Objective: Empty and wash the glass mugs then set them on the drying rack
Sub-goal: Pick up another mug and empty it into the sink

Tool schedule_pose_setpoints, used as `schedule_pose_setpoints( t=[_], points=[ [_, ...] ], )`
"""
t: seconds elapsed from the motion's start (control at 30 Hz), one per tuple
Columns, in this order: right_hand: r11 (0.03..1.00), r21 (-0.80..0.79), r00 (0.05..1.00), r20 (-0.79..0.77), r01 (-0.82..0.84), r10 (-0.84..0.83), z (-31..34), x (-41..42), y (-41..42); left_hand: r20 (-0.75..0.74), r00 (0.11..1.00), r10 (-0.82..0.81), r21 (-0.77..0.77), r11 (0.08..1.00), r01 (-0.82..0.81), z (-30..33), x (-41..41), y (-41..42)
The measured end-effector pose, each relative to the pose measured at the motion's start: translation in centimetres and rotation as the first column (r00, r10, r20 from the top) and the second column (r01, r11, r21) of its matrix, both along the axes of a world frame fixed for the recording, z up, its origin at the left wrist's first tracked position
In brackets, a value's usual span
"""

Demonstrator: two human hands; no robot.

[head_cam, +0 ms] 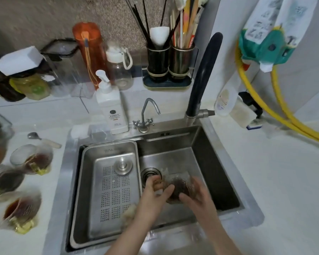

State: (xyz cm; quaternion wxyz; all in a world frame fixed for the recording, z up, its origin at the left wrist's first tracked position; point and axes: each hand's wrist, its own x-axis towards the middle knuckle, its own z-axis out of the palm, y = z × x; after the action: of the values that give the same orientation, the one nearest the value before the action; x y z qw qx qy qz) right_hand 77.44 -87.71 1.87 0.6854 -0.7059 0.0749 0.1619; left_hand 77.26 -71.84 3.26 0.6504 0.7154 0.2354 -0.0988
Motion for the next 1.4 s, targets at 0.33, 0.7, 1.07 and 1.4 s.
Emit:
schedule_pose_setpoints(
  t=[0.33, 0.7, 1.07, 1.4],
  points=[
    [0.988, -0.1, 0.991, 0.047, -0.117, 0.123, -1.3, 2.4, -0.6, -0.127, 0.986, 0.11, -0.002, 0.994, -0.111, -0.5, 0.8, -1.3],
    [0.964, -0.24, 0.983, 0.115, -0.113, 0.144, -1.9, 3.6, -0.8, -0.103, 0.986, 0.13, -0.031, 0.991, -0.133, -0.1, 1.4, -1.9],
    [0.94, -0.331, 0.992, 0.068, -0.077, 0.105, -1.0, 4.4, -0.8, -0.234, 0.97, 0.069, -0.161, 0.981, -0.108, 1.8, 2.1, -0.6],
    [0.975, -0.178, 0.991, -0.004, -0.133, 0.134, 0.4, 4.2, -1.1, 0.02, 1.0, 0.017, -0.007, 1.0, -0.017, 1.8, 1.7, -0.4]
  ],
)
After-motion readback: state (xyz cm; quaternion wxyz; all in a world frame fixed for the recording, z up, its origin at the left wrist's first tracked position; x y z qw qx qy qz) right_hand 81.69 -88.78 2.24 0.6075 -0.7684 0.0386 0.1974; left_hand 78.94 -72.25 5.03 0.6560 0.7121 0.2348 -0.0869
